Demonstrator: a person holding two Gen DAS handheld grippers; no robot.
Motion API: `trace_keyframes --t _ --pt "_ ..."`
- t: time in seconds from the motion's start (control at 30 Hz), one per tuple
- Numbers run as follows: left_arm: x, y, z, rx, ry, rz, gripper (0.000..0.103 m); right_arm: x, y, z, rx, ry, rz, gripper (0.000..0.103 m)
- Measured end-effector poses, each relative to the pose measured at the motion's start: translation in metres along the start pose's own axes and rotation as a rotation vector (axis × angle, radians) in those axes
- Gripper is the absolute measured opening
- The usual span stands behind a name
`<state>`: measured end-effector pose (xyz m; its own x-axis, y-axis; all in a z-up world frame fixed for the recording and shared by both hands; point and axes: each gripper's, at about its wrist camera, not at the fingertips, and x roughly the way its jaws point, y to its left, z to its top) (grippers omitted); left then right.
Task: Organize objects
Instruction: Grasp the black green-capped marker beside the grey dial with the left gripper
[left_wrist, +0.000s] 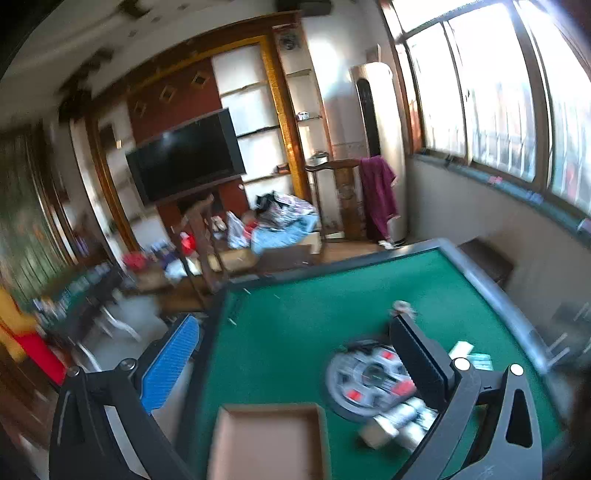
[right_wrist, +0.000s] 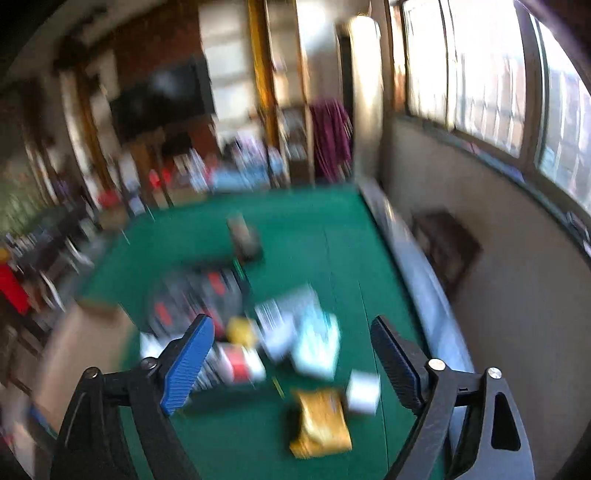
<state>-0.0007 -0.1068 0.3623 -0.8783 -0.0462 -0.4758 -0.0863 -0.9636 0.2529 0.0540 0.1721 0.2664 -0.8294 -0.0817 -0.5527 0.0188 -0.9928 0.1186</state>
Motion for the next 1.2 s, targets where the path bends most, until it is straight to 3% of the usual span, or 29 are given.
trace_keyframes --t 0.07,0.17,0.2,0.27,0.33,0.43,0.53,0.6,0.67,0.83,0.97,1.07,1.13,1.2 --pt "0.021 -0.007 0.013 0.032 -0.009 0.018 0.103 -0.019 0.009 0.042 0.017 -0.095 0.058 0.097" --pt "0.07 -0.025 0.001 0.052 0.041 -0.059 0.103 -0.032 0.018 0.076 0.065 -0.245 0.214 0.103" --pt "0.086 -0.035 -0.008 0.066 0.069 -0.086 0.103 -0.025 0.018 0.073 0.081 -0.213 0.268 0.103" --pt "0.124 -0.059 -0.032 0.126 0.122 -0.128 0.103 0.009 0.022 0.049 0.092 -0.078 0.292 0.103" --pt "0.163 -0.086 -0.058 0.203 0.153 -0.119 0.103 0.035 0.023 0.015 0.081 -0.065 0.253 0.103" --pt "0.222 -0.118 -0.097 0.269 0.228 -0.166 0.097 0.086 0.022 -0.045 0.038 -0.061 0.112 0.103" --pt "0.27 -0.148 -0.122 0.333 0.299 -0.209 0.08 0.14 0.011 -0.083 0.066 0.005 0.052 0.103" --pt "0.298 -0.159 -0.134 0.358 0.347 -0.256 0.067 0.156 -0.006 -0.091 0.105 0.049 0.053 0.103" --pt "0.317 -0.165 -0.14 0.355 0.373 -0.293 0.061 0.175 -0.023 -0.094 0.154 0.073 0.063 0.103" --pt "0.356 -0.168 -0.142 0.266 0.395 -0.397 0.06 0.188 -0.051 -0.102 0.208 0.105 0.064 0.103" --pt "0.367 -0.181 -0.149 0.289 0.376 -0.398 0.061 0.196 -0.056 -0.111 0.223 0.145 0.063 0.103" --pt "0.371 -0.181 -0.149 0.252 0.408 -0.424 0.06 0.203 -0.053 -0.116 0.226 0.175 0.071 0.103" --pt "0.369 -0.18 -0.15 0.246 0.447 -0.461 0.05 0.207 -0.053 -0.12 0.231 0.193 0.067 0.103" --pt "0.364 -0.177 -0.153 0.268 0.481 -0.507 0.03 0.209 -0.054 -0.123 0.242 0.206 0.069 0.103"
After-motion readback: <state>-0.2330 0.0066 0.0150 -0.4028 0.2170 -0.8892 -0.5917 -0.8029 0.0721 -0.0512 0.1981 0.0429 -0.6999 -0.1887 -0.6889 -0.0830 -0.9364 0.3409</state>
